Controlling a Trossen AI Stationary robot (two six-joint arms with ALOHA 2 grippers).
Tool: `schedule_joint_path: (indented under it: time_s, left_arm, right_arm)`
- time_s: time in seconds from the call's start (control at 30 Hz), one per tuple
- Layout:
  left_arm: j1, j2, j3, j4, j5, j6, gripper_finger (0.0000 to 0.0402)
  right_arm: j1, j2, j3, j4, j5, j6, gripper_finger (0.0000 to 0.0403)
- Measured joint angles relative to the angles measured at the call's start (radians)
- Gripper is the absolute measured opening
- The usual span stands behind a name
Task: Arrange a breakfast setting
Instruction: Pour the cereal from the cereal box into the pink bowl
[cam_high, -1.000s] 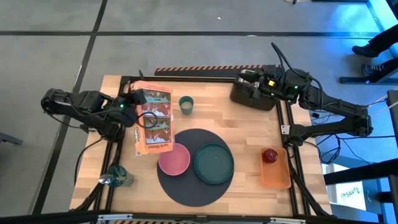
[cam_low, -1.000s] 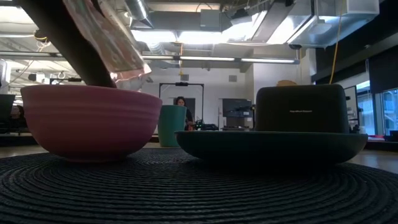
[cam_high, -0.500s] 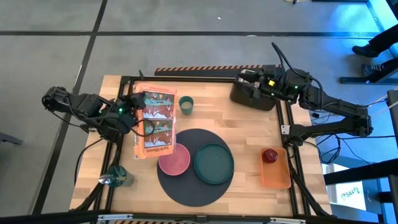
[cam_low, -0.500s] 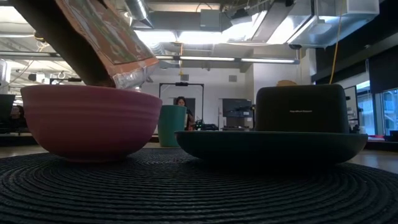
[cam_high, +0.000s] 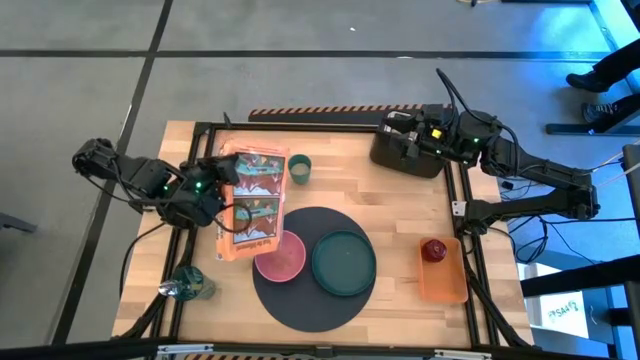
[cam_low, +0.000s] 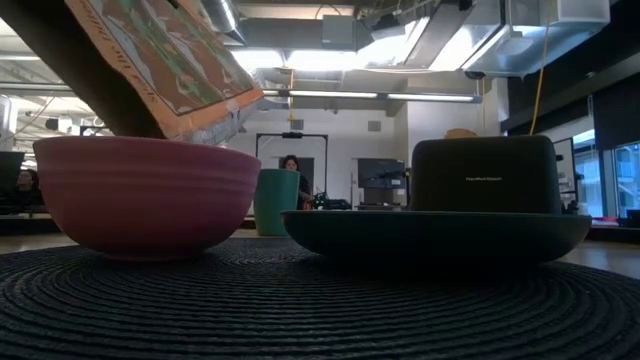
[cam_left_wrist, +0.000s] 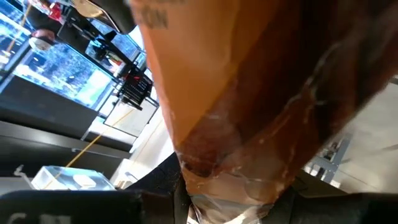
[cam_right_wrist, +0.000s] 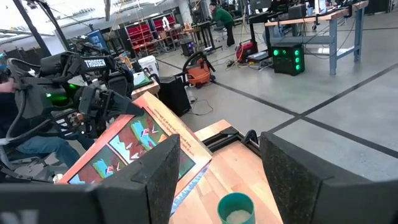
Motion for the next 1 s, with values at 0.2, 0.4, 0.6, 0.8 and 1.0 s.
schedule_joint_path:
  time_s: [0.2,0.4,0.6,0.8,1.0]
  left_arm:
    - [-0.008,0.001,0.0,-0.001,-0.017,-0.003,0.0127]
    - [-0.005,0.009,0.007,0.001,-0.031,-0.008,0.0127]
    - [-0.012,0.04,0.048,0.001,-0.026,-0.007,0.0127]
    - [-0.011,0.05,0.093,-0.004,-0.04,-0.009,0.0127]
    - [0.001,0.039,0.093,-0.024,-0.038,-0.01,0.0127]
  right_arm:
    - [0.0,0.0,0.0,-0.002,0.002,0.0,0.0209]
    - [0.0,0.0,0.0,-0.002,0.003,0.0,0.0209]
    - [0.0,0.0,0.0,-0.001,0.003,0.0,0.0209]
    - [0.0,0.0,0.0,-0.001,0.003,0.0,0.0209]
    - [0.0,0.0,0.0,-0.001,0.003,0.0,0.0209]
